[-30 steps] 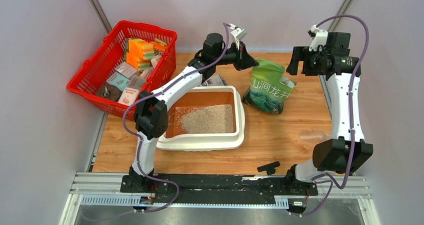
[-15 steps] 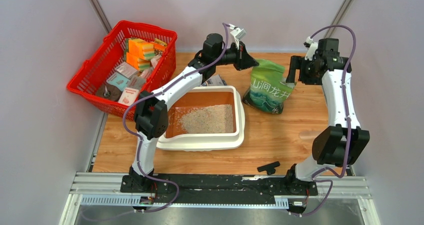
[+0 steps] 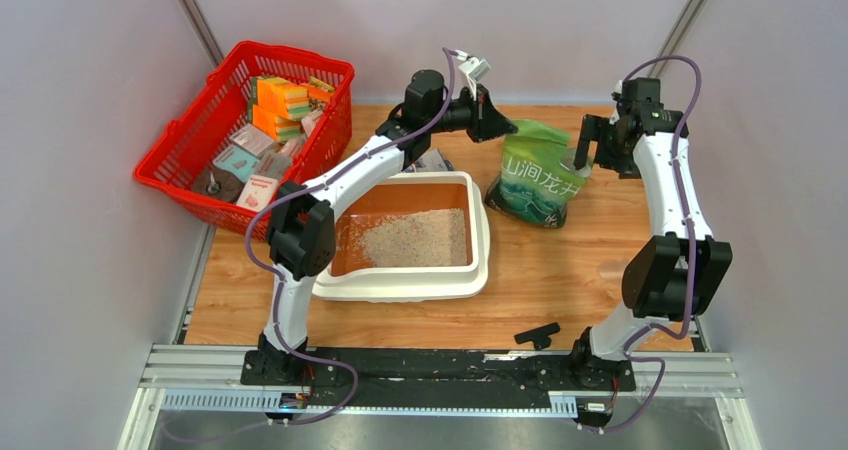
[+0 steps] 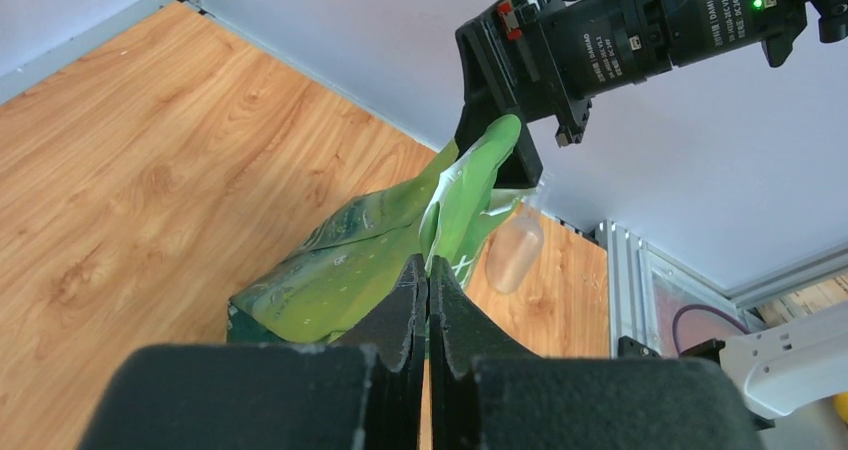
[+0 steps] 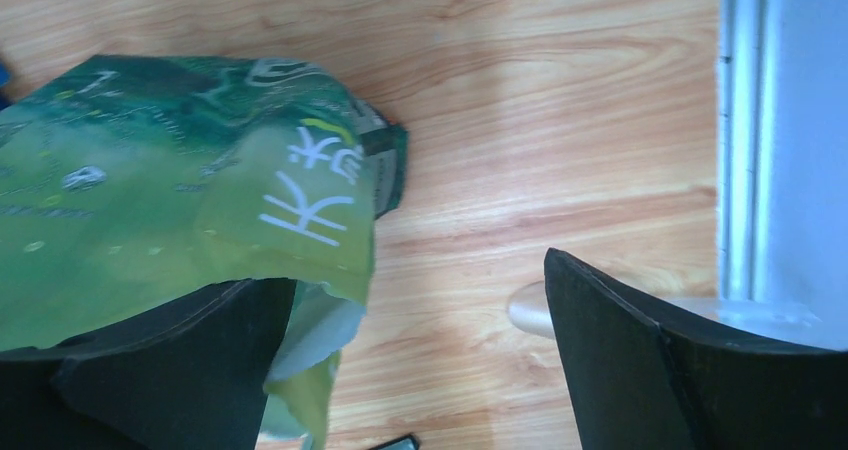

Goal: Fill the litter box with clean litter

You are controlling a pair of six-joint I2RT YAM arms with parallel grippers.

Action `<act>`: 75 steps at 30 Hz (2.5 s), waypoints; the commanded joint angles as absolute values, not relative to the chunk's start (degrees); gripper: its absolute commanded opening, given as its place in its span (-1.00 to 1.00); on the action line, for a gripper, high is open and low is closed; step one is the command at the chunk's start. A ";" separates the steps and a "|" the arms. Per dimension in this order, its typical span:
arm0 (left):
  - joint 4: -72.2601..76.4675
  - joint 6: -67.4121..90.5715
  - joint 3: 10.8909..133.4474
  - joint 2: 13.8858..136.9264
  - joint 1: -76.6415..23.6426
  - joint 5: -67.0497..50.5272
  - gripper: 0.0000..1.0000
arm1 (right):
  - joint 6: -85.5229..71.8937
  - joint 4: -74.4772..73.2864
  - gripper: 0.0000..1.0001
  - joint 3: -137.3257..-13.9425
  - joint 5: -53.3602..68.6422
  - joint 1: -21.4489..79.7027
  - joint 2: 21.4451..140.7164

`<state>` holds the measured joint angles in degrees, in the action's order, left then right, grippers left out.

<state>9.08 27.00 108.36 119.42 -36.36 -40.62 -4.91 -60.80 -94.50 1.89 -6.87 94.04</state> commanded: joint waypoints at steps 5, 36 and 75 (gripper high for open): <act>16.61 29.97 106.88 111.80 -35.42 -41.92 -1.00 | -4.57 -62.40 0.96 -95.10 -12.66 -8.96 90.54; 13.27 28.74 104.85 106.96 -32.34 -39.64 -1.00 | -4.31 -69.78 -0.19 -99.84 1.14 -3.87 96.15; 13.88 29.00 103.18 105.82 -31.46 -39.99 -1.00 | 13.89 -74.26 0.51 -131.12 -3.27 1.49 111.63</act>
<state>7.44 29.23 101.51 112.31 -32.16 -39.09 13.56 -73.95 -126.48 -5.08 1.45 116.33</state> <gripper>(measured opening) 0.007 0.733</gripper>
